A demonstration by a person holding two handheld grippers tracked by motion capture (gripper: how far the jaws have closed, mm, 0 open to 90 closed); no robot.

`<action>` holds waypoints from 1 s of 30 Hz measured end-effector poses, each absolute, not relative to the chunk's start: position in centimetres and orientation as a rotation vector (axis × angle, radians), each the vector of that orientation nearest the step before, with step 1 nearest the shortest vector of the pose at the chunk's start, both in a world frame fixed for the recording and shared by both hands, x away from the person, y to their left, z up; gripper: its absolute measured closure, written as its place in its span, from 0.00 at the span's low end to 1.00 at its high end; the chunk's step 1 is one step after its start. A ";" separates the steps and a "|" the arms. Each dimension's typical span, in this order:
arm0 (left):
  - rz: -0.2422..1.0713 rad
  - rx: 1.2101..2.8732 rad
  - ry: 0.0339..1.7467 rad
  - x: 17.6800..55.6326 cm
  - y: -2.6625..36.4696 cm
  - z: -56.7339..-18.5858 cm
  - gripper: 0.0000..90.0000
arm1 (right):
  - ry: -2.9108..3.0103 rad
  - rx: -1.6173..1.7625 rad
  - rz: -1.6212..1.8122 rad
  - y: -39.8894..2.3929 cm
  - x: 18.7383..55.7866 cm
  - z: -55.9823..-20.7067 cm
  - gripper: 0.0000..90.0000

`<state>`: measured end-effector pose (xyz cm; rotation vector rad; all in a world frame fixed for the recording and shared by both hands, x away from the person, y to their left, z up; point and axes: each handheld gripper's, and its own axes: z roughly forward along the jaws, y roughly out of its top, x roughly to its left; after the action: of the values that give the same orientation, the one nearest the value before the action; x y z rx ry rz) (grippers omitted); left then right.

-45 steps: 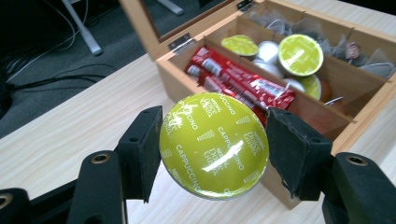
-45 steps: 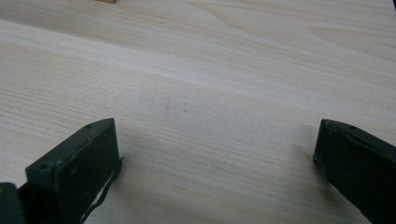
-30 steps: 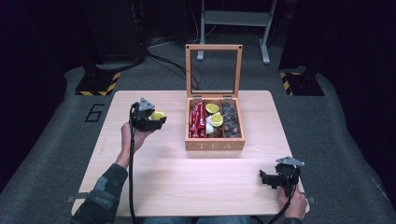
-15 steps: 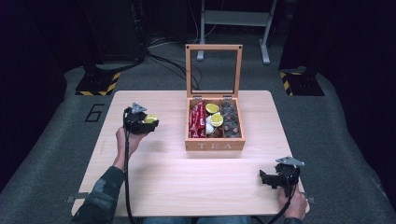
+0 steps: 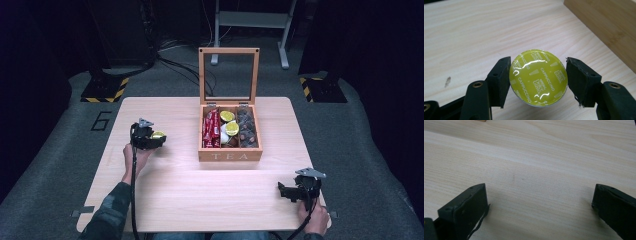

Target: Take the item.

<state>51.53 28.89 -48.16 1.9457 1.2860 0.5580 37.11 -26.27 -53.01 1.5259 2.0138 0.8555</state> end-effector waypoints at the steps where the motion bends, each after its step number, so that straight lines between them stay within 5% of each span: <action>1: 0.551 1.942 1.295 51.6 29.0 -48.3 0.43 | 2.014 1.526 0.855 -26.3 37.1 -53.0 0.00; 30: 0.484 1.914 1.355 52.4 29.3 -50.1 0.40 | 2.014 1.526 0.855 -26.3 37.1 -53.0 0.00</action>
<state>52.44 29.31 -50.14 1.9135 1.3549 0.4841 37.11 -26.27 -53.01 1.5259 2.0138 0.8555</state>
